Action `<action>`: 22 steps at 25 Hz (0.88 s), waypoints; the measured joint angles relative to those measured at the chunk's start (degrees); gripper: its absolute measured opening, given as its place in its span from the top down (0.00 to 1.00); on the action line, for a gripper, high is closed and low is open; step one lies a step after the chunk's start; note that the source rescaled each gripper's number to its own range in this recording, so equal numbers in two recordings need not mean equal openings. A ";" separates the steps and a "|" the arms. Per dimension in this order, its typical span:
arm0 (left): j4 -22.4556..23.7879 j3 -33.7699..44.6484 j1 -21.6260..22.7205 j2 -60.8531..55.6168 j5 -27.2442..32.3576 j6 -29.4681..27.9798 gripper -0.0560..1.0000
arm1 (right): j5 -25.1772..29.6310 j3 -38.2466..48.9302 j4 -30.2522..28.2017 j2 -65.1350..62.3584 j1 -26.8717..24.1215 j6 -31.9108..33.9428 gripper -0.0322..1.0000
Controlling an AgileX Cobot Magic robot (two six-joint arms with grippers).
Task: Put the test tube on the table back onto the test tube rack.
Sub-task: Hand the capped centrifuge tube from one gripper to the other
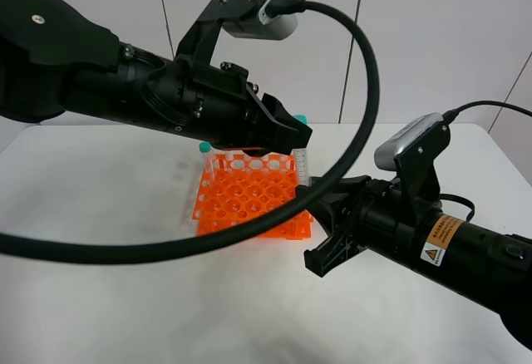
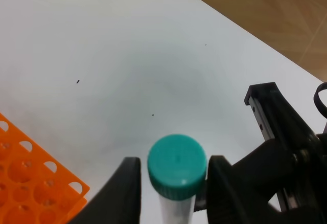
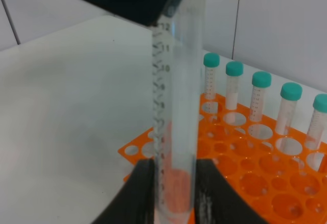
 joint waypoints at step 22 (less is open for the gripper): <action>-3.26 0.00 -0.11 1.96 -1.08 1.66 0.84 | 0.11 0.00 0.00 0.00 0.00 0.05 0.95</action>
